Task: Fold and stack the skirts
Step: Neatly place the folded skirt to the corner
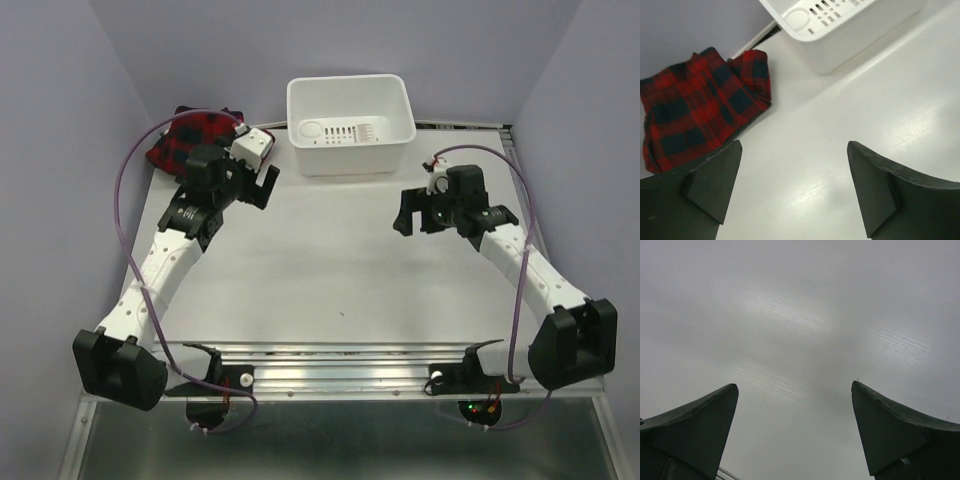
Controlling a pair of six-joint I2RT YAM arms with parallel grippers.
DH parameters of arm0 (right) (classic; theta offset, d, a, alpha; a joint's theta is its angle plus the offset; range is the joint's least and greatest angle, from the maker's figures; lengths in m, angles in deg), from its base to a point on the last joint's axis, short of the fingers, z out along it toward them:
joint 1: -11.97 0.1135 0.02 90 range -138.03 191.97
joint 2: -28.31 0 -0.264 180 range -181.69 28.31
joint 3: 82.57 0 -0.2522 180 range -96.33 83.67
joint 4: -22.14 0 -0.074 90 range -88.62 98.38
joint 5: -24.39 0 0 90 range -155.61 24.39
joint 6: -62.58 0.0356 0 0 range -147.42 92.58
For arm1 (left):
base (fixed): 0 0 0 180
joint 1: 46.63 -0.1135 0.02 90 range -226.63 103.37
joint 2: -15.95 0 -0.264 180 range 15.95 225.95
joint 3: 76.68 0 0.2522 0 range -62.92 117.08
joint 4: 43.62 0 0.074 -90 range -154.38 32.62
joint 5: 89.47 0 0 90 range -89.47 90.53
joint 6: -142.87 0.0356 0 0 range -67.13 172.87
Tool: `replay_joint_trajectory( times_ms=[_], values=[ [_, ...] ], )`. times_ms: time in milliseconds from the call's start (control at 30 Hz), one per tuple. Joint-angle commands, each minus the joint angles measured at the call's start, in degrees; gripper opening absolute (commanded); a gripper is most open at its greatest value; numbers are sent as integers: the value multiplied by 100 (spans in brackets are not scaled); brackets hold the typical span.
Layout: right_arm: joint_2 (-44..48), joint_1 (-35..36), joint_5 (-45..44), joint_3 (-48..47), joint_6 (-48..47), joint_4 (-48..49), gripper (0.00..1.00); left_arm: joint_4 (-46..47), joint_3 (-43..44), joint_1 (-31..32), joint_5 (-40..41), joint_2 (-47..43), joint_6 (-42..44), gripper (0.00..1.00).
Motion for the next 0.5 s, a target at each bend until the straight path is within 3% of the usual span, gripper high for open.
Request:
replay_joint_trajectory(
  times_ms=[0,200,467],
  values=[
    [858,-284,-300,677,-356,49,100,-612,-362,14,-117,-175,-520,99],
    [1475,-698,-275,1180,-383,23,100,-534,-916,23,84,-359,-926,99],
    [1651,-954,51,1154,-268,-21,100,-524,-926,32,250,-772,-925,99]
  ],
)
